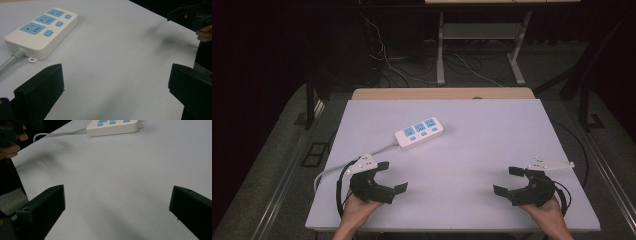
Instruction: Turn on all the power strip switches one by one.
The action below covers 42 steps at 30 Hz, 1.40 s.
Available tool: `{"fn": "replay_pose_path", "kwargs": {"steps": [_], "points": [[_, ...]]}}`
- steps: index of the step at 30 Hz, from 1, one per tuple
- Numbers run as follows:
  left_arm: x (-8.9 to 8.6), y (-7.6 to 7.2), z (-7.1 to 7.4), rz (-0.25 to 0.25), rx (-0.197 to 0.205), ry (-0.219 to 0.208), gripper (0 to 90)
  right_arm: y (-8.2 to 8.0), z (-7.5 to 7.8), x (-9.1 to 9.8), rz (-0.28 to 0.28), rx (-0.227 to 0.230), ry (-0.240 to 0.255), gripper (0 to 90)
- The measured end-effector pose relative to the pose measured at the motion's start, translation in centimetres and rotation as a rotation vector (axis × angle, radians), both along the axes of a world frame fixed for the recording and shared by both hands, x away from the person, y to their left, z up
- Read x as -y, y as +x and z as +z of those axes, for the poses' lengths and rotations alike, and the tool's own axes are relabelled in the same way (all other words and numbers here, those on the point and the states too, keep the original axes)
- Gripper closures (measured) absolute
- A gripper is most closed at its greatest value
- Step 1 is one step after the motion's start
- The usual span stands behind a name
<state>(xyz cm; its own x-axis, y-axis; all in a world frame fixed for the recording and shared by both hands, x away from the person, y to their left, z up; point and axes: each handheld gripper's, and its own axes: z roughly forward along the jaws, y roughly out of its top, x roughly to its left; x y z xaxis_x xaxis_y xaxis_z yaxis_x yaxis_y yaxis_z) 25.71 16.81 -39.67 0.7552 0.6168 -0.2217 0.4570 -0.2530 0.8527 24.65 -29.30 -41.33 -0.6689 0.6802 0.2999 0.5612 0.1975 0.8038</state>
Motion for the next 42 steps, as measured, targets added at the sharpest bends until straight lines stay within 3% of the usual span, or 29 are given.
{"fn": "replay_pose_path", "kwargs": {"steps": [21, 42], "points": [[-0.3, 2.3, 2.5, -0.016, -0.032, 0.044, 0.0, 0.0, -0.1, 0.1, -0.003, -0.006, -0.009, 0.4], [-0.2, 5.5, 5.2, -0.044, -0.030, 0.111, 0.0, 0.0, -0.2, 0.1, 0.000, -0.008, -0.014, 0.4]]}}
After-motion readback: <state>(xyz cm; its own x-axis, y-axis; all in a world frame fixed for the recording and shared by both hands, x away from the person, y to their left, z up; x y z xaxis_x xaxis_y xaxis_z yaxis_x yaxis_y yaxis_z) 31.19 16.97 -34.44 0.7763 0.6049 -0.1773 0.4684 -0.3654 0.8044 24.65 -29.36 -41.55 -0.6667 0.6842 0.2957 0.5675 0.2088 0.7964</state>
